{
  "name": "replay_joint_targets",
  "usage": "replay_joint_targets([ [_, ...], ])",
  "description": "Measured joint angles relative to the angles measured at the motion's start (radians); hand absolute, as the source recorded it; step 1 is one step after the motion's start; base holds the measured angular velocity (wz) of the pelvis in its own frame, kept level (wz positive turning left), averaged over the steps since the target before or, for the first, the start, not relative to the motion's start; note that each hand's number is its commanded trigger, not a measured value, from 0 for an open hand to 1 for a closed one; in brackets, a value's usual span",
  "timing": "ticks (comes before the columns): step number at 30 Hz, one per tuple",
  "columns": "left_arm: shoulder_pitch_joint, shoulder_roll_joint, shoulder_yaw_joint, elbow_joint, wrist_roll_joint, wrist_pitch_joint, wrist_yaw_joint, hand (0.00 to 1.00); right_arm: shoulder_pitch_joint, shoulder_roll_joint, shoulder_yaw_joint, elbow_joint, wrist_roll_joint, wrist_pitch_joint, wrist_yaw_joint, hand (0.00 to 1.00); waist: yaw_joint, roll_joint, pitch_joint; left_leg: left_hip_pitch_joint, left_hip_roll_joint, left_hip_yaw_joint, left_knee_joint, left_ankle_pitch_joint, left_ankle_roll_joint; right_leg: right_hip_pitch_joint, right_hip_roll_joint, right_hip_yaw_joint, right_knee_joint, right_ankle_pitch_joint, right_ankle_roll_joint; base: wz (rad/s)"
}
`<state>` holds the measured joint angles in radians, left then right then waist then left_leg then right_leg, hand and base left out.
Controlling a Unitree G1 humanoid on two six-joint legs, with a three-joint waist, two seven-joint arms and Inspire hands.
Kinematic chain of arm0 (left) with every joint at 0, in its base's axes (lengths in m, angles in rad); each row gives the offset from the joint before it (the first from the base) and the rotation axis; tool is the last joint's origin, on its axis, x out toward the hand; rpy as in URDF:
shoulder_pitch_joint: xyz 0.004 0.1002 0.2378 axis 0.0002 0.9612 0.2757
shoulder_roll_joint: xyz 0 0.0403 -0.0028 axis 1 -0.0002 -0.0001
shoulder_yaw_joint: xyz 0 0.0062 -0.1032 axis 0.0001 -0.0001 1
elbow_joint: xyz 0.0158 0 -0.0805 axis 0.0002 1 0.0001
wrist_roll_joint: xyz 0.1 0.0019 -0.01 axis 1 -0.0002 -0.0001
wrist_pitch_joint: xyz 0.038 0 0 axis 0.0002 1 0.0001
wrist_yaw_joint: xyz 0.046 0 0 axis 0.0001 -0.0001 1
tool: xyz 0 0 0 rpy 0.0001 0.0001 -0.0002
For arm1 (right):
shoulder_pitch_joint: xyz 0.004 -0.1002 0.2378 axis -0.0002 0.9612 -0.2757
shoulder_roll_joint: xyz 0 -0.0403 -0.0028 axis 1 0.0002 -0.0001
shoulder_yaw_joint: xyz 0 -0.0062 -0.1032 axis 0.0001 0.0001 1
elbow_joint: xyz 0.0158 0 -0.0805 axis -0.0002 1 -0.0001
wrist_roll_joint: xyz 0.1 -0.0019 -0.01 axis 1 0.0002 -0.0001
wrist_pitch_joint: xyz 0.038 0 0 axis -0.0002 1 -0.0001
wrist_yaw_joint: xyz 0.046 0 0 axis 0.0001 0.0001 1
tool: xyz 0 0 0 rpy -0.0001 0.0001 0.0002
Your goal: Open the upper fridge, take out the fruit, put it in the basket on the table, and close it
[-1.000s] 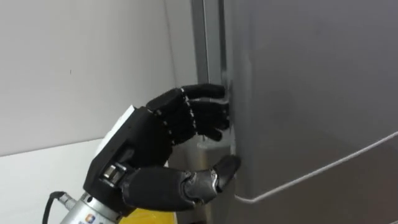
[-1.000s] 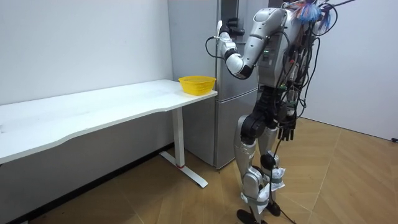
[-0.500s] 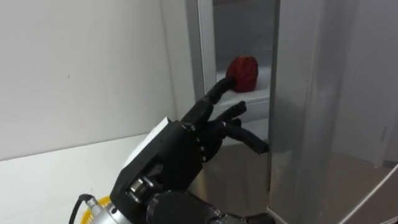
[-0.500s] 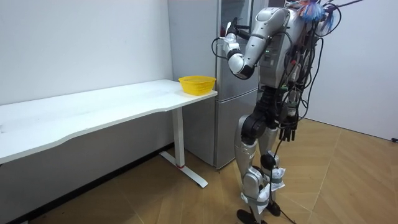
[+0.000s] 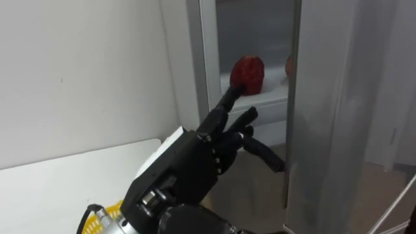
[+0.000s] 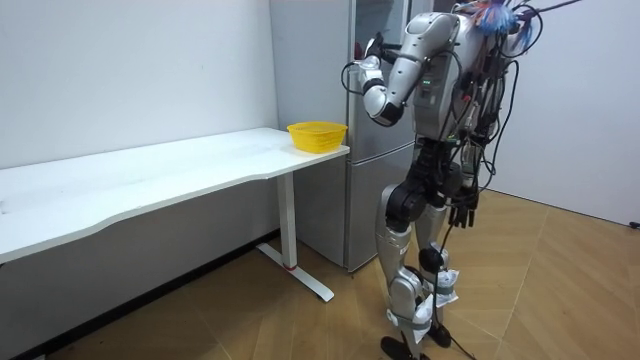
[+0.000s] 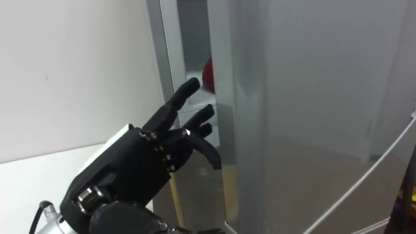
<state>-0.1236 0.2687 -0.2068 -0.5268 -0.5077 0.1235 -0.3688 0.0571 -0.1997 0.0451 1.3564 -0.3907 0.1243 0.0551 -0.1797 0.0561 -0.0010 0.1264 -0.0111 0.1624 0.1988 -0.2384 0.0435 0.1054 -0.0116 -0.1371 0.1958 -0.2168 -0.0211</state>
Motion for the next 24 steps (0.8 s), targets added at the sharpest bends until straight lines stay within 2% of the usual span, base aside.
replay_joint_targets([
  [2, -0.033, 0.004, -0.009, 0.011, -0.001, 0.0, -0.023, 0.0, -0.003, 0.0, -0.001, -0.002, -0.002, -0.003, 0.0, 0.0, -0.014, 0.001, 0.0005, 0.001, 0.0, 0.003, -0.001, 0.0, 0.0, -0.001, 0.0, 0.004, 0.008, 0.0, 0.0, -0.08],
  [5, -0.051, 0.016, -0.018, 0.016, -0.001, 0.0, -0.037, 0.0, -0.002, -0.003, -0.001, -0.001, -0.004, -0.002, 0.001, 0.0, -0.037, 0.005, 0.0027, -0.001, 0.0, 0.006, -0.002, 0.0, 0.0, -0.001, 0.001, 0.011, 0.007, 0.0, 0.0, -0.06],
  [9, -0.052, 0.016, -0.036, 0.016, -0.001, 0.0, -0.057, 0.0, -0.002, -0.004, -0.001, 0.0, -0.004, -0.002, 0.012, 0.0, -0.045, 0.009, 0.0046, 0.001, 0.002, 0.028, -0.002, 0.0, 0.0, -0.012, 0.003, 0.036, 0.005, -0.001, 0.001, -0.17],
  [12, -0.061, 0.015, -0.047, 0.016, -0.002, 0.0, -0.059, 0.0, 0.0, -0.003, -0.001, 0.0, -0.001, -0.003, 0.013, 0.0, -0.067, 0.012, 0.0064, 0.0, 0.003, 0.039, -0.002, 0.0, 0.0, -0.021, 0.004, 0.045, 0.008, -0.001, 0.001, -0.08],
  [17, -0.105, 0.013, -0.075, 0.016, -0.008, 0.0, -0.06, 0.0, 0.012, -0.004, -0.001, 0.002, 0.045, -0.003, 0.012, 0.0, -0.086, 0.01, 0.0074, 0.007, 0.005, 0.056, -0.009, 0.0, 0.0, -0.02, 0.008, 0.057, 0.008, 0.0, 0.0, -0.09],
  [24, -0.127, 0.012, -0.089, 0.016, -0.012, 0.0, -0.06, 0.0, 0.013, -0.005, -0.001, 0.005, 0.075, -0.003, 0.011, 0.0, -0.091, 0.003, 0.0115, 0.02, 0.013, 0.085, -0.013, 0.0, 0.0, -0.022, 0.018, 0.082, 0.004, 0.005, -0.007, -0.12],
])
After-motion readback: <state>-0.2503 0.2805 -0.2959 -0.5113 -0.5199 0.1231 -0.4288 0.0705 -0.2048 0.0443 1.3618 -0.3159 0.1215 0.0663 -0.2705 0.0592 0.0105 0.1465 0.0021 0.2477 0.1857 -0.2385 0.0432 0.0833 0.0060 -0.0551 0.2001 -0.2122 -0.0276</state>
